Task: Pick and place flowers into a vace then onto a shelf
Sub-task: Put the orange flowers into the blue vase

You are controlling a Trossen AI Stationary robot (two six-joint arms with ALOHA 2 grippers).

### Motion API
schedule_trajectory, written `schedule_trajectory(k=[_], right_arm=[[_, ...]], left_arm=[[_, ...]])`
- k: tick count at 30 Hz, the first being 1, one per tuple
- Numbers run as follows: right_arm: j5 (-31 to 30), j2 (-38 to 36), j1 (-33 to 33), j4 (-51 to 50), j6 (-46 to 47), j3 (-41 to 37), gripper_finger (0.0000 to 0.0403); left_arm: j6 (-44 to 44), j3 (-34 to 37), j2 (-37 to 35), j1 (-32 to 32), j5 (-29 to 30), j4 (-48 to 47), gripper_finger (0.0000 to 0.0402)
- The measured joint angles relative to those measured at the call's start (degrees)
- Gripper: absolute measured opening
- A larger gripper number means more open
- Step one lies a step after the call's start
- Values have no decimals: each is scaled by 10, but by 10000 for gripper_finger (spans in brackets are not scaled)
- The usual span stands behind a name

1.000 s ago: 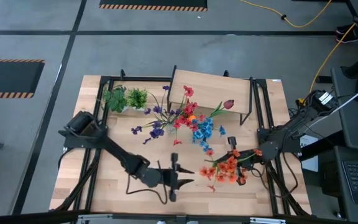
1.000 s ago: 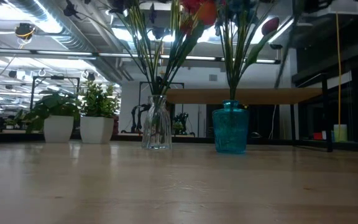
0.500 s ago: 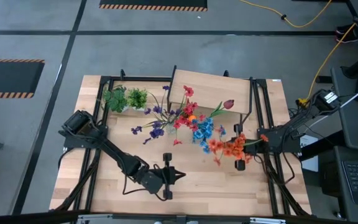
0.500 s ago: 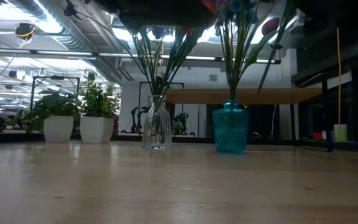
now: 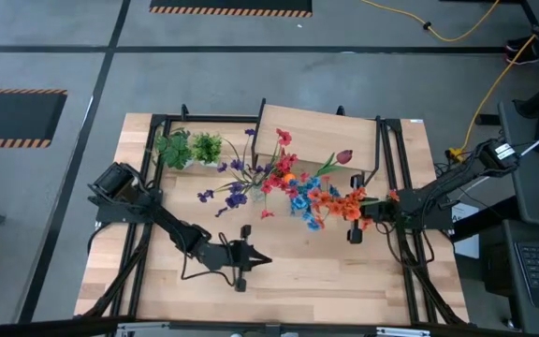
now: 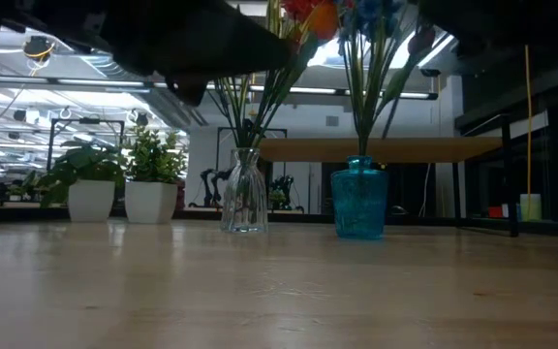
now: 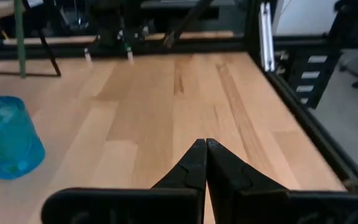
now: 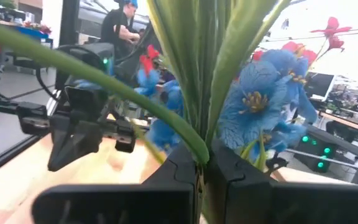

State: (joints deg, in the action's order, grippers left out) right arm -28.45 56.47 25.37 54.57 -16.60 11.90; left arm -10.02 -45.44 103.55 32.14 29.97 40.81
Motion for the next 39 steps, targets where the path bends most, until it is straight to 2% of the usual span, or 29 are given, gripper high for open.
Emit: schedule_trajectory(k=[5,10,17,33,39], right_arm=[[4,0,-37,-5,1,12,8],[76,0,-92,-20,44,13,8],[109,0,-135,-27,50,13,8],[131,0,-167,-61,61,13,8],[133,24,-167,-63,61,13,8]], left_arm=[[1,24,-1,0,-1,44,3],[-1,24,-1,0,-1,44,3],[-1,24,-1,0,-1,44,3],[2,24,-1,0,6,44,3],[3,24,-1,0,6,44,3]])
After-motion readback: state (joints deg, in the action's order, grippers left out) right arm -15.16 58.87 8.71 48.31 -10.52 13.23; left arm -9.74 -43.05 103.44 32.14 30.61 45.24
